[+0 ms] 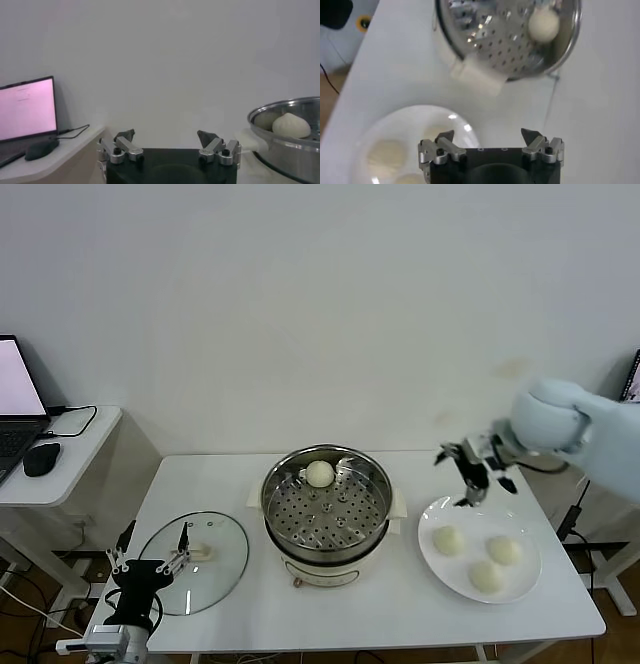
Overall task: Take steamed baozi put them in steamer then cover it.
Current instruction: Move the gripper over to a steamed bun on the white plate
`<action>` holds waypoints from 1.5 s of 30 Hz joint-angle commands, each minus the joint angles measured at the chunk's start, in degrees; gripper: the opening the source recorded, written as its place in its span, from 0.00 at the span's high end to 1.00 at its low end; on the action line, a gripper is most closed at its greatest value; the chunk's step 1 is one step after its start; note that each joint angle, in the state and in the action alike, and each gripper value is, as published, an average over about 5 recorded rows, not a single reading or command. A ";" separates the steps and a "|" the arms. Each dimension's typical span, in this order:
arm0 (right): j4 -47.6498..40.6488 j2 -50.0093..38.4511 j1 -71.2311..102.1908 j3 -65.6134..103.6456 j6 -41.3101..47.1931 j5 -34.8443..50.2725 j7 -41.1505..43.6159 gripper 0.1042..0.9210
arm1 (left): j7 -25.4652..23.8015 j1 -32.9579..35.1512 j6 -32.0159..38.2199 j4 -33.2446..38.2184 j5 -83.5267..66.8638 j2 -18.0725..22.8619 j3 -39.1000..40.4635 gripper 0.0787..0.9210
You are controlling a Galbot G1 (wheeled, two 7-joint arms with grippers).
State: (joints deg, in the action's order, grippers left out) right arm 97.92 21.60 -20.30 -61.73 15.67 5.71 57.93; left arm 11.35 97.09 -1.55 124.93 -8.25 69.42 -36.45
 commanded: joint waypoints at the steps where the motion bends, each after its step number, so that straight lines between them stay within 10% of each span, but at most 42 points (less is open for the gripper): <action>1: -2.55 -6.57 25.71 18.75 1.60 -7.65 -0.04 0.12 | 0.03 0.02 -0.08 0.07 -0.18 -0.40 -0.03 0.12; 45: -24.09 18.53 27.02 16.36 -0.46 -13.45 -2.39 0.15 | 0.00 -0.99 -0.10 -2.32 0.68 0.71 -0.68 0.12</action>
State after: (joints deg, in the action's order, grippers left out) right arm 75.83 37.84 6.34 -45.47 15.16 -7.38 55.29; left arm 11.36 96.10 -1.67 122.63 -7.58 70.13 -37.14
